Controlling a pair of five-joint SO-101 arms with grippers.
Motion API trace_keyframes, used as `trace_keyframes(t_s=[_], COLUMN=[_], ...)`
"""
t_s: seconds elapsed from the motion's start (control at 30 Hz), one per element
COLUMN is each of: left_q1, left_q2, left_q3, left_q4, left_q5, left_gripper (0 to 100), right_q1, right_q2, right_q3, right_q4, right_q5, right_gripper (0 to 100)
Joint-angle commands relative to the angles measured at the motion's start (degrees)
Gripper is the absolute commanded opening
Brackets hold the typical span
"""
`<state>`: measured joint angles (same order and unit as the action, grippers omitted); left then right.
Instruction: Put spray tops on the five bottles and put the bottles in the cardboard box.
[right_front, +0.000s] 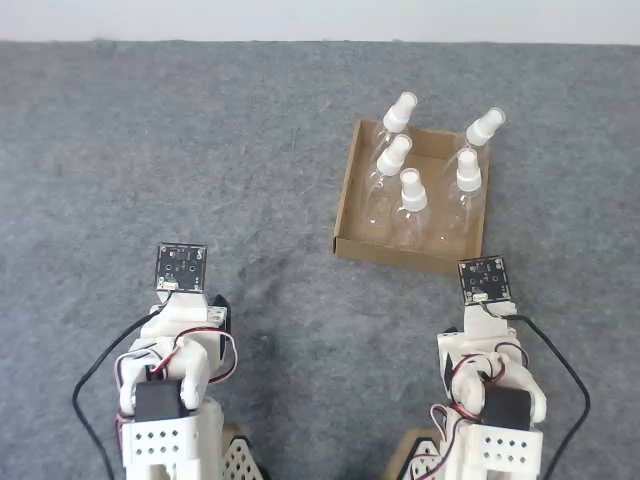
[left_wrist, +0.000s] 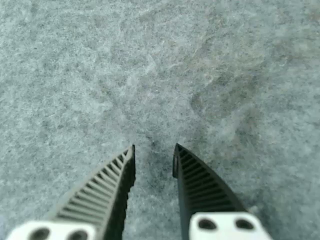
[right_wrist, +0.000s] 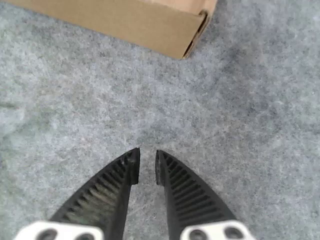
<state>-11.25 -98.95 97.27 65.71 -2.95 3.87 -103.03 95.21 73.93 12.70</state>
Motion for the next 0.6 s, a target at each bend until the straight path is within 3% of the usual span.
trace_keyframes(t_s=[0.0,0.57], left_q1=[-0.4,-0.4], left_q2=[-1.0,-1.0], left_q3=[-0.5,-0.5], left_q4=[0.2,0.2], left_q5=[-0.4,-0.4], left_gripper=[11,11], right_q1=[0.5,0.5], right_q2=[-0.8,-0.8], right_q3=[1.2,1.2], right_q4=[0.4,0.4], right_q5=[0.4,0.4], right_gripper=[1.7,1.7])
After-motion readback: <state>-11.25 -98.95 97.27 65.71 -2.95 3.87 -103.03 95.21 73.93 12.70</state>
